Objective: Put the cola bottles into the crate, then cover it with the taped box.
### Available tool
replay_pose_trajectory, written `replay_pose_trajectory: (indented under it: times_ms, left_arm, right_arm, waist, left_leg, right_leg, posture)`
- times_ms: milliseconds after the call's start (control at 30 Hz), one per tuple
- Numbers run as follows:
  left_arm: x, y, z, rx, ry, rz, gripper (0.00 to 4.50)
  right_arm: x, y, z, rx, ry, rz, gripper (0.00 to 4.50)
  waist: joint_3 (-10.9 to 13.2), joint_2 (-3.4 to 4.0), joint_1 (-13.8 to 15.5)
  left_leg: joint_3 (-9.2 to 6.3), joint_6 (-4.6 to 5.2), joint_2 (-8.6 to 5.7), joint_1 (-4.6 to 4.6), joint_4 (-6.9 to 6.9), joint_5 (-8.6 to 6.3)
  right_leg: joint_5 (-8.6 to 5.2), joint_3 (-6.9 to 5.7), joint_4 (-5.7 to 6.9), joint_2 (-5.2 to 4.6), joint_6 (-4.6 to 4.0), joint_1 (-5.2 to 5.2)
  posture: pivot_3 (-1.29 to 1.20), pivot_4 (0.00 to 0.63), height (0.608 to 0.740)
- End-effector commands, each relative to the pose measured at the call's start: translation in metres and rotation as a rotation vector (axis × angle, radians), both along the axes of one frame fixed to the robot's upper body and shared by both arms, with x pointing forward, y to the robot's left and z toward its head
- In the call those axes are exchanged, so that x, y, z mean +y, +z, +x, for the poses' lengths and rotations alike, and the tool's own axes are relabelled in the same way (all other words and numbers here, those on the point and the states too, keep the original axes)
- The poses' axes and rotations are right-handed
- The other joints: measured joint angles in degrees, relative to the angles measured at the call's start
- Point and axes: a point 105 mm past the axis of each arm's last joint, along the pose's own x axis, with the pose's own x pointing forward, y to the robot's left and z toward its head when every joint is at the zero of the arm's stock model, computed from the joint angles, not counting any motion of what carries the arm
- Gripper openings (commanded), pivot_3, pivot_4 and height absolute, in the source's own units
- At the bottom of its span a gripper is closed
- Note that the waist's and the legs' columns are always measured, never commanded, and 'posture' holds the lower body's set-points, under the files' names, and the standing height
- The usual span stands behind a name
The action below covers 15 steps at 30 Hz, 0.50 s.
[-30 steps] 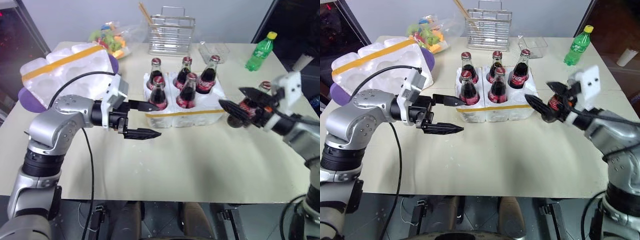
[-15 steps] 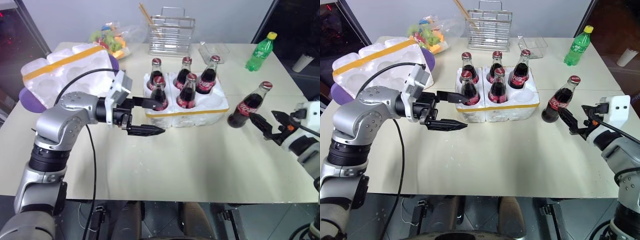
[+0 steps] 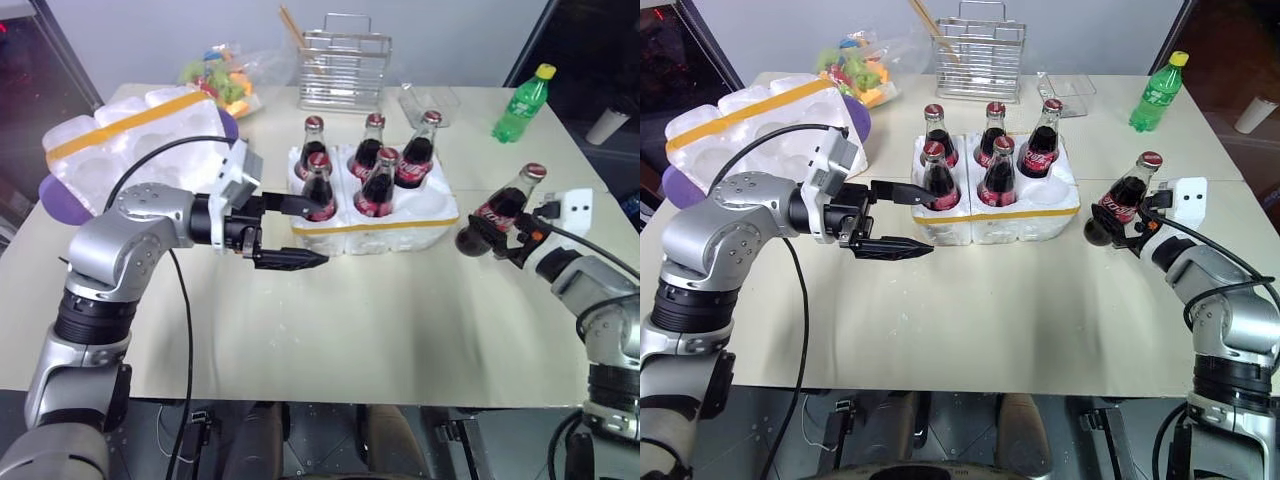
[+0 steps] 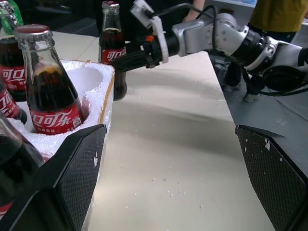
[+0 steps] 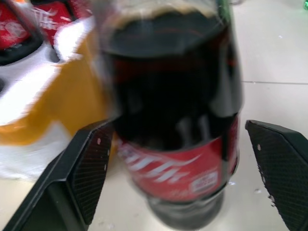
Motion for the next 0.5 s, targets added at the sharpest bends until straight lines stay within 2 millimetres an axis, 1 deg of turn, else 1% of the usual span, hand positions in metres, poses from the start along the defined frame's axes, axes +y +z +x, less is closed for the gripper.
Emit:
replay_pose_trajectory:
  times_ms: [33, 67, 100, 133, 167, 200, 300, 333, 367, 433, 500]
  left_arm:
    - [0.001, 0.009, -0.004, -0.046, -0.001, -0.010, 4.50]
    - [0.002, 0.010, -0.004, -0.046, 0.001, -0.011, 4.50]
    - [0.002, 0.009, -0.004, -0.046, 0.002, -0.011, 4.50]
    - [0.002, 0.009, -0.004, -0.046, 0.005, -0.012, 4.50]
    - [0.003, 0.009, -0.004, -0.046, 0.011, -0.012, 4.50]
    - [0.004, 0.009, -0.004, -0.045, 0.015, -0.013, 4.50]
    - [0.007, 0.009, -0.004, -0.042, 0.033, -0.019, 4.50]
    - [0.008, 0.008, -0.004, -0.042, 0.036, -0.020, 4.50]
    - [0.008, 0.008, -0.004, -0.043, 0.039, -0.020, 4.50]
    - [0.009, 0.007, -0.005, -0.043, 0.042, -0.020, 4.50]
    - [0.009, 0.006, -0.005, -0.045, 0.045, -0.019, 4.50]
  right_arm:
    - [0.005, 0.023, 0.001, -0.097, 0.043, -0.028, 3.56]
    - [0.007, 0.028, -0.001, -0.117, 0.062, -0.030, 3.07]
    - [0.008, 0.032, -0.002, -0.130, 0.073, -0.031, 2.76]
    - [0.010, 0.038, -0.005, -0.153, 0.089, -0.028, 2.79]
    - [0.013, 0.054, -0.008, -0.201, 0.110, -0.025, 2.79]
    - [0.015, 0.065, -0.010, -0.233, 0.126, -0.024, 2.79]
    - [0.030, 0.116, -0.017, -0.379, 0.208, 0.030, 2.79]
    - [0.036, 0.131, -0.019, -0.420, 0.239, 0.051, 2.79]
    - [0.041, 0.141, -0.021, -0.444, 0.266, 0.068, 2.79]
    - [0.052, 0.153, -0.022, -0.467, 0.317, 0.086, 2.79]
    - [0.063, 0.155, -0.021, -0.455, 0.358, 0.074, 2.79]
  waist:
    - [0.00, 0.00, 0.06]
    - [0.00, 0.00, 0.08]
    - [0.00, 0.00, 0.06]
    - [0.01, 0.02, 0.04]
    - [0.02, 0.03, 0.03]
    - [0.06, 0.10, 0.02]
    - [0.24, 0.41, -0.36]
    - [0.30, 0.51, -0.53]
    - [0.35, 0.58, -0.66]
    - [0.35, 0.59, -0.54]
    - [0.33, 0.55, -0.21]
  left_leg:
    - [0.00, 0.00, 0.00, 0.00, -0.01, 0.00]
    - [-0.01, 0.00, 0.00, 0.00, -0.01, 0.00]
    - [-0.01, 0.00, 0.00, 0.00, -0.02, 0.00]
    - [-0.01, 0.00, 0.00, -0.01, -0.02, 0.00]
    - [0.00, 0.00, 0.00, -0.01, -0.02, 0.00]
    - [0.00, 0.00, 0.00, -0.01, -0.02, 0.00]
    - [0.01, 0.00, 0.00, -0.06, -0.02, 0.00]
    - [0.01, 0.00, 0.00, -0.06, -0.01, 0.00]
    - [0.02, 0.00, 0.00, -0.06, -0.02, 0.00]
    - [-0.01, 0.00, 0.00, -0.06, -0.05, 0.00]
    - [-0.06, 0.00, 0.00, -0.06, -0.10, 0.00]
  right_leg:
    - [0.00, 0.00, 0.00, 0.00, 0.00, 0.00]
    - [0.00, -0.01, 0.00, 0.00, 0.00, 0.00]
    - [0.00, -0.01, 0.00, 0.00, 0.00, 0.00]
    - [0.00, -0.01, 0.00, 0.00, 0.00, 0.00]
    - [0.00, -0.01, 0.00, 0.00, 0.01, -0.01]
    - [0.00, -0.01, 0.00, 0.00, 0.01, -0.02]
    - [0.01, 0.00, 0.02, 0.00, 0.01, -0.10]
    - [0.01, 0.01, 0.04, 0.00, 0.01, -0.13]
    - [0.01, 0.01, 0.05, 0.00, 0.01, -0.14]
    - [0.01, 0.00, 0.08, 0.01, 0.01, -0.16]
    - [0.00, -0.04, 0.07, 0.02, 0.01, -0.15]
  posture:
    - [0.00, 0.150, 0.739]
    - [0.00, 0.150, 0.739]
    - [0.00, 0.150, 0.739]
    - [0.00, 0.150, 0.739]
    - [0.00, 0.150, 0.739]
    - [0.00, 0.150, 0.739]
    - [0.00, 0.150, 0.739]
    - [0.00, 0.150, 0.739]
    - [0.00, 0.150, 0.739]
    - [0.00, 0.150, 0.739]
    - [0.00, 0.150, 0.739]
